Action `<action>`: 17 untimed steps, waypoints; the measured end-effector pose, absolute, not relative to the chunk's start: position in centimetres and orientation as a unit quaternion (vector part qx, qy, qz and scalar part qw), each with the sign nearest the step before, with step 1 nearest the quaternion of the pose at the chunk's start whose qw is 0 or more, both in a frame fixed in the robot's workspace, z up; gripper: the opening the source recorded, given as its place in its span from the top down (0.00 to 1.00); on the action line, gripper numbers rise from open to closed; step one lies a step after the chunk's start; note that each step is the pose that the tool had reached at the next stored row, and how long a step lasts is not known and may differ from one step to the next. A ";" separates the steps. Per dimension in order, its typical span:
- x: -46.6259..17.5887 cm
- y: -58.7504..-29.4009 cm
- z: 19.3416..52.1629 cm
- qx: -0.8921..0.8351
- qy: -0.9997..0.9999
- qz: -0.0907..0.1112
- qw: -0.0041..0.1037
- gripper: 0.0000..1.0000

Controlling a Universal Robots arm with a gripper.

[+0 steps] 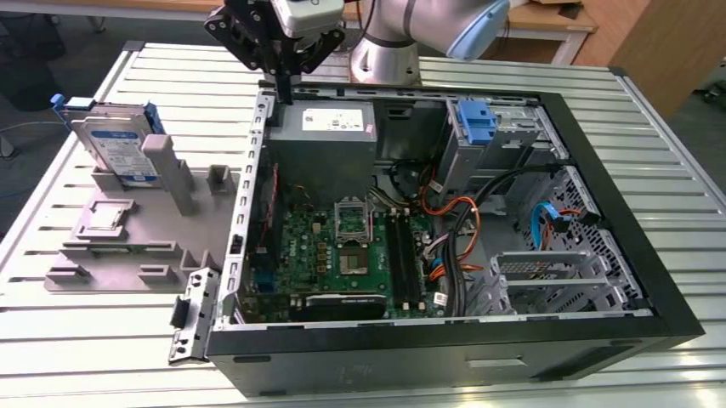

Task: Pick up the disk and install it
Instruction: 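Reach for the disk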

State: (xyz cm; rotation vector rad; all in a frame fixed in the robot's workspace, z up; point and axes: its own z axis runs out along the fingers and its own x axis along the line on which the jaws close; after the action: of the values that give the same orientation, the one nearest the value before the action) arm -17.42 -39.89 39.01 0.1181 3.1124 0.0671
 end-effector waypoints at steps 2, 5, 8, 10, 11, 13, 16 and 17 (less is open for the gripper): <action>-17.7 -39.9 39.0 0.038 0.999 0.022 0.013 0.90; -18.1 -39.9 39.0 0.038 0.999 0.022 0.013 0.90; -18.6 -39.9 39.0 0.038 0.999 0.022 0.013 0.90; -19.0 -39.9 38.9 0.038 0.999 0.022 0.013 0.90; -19.2 -39.9 38.9 0.038 0.999 0.022 0.013 0.90; -19.4 -39.9 38.9 0.038 0.999 0.022 0.013 0.90; -19.5 -39.9 38.9 0.038 0.999 0.022 0.013 0.90; -19.6 -39.9 38.9 0.038 0.999 0.022 0.013 0.90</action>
State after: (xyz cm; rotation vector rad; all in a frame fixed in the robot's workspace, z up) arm -19.58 -39.90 38.92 0.1181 3.1124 0.0671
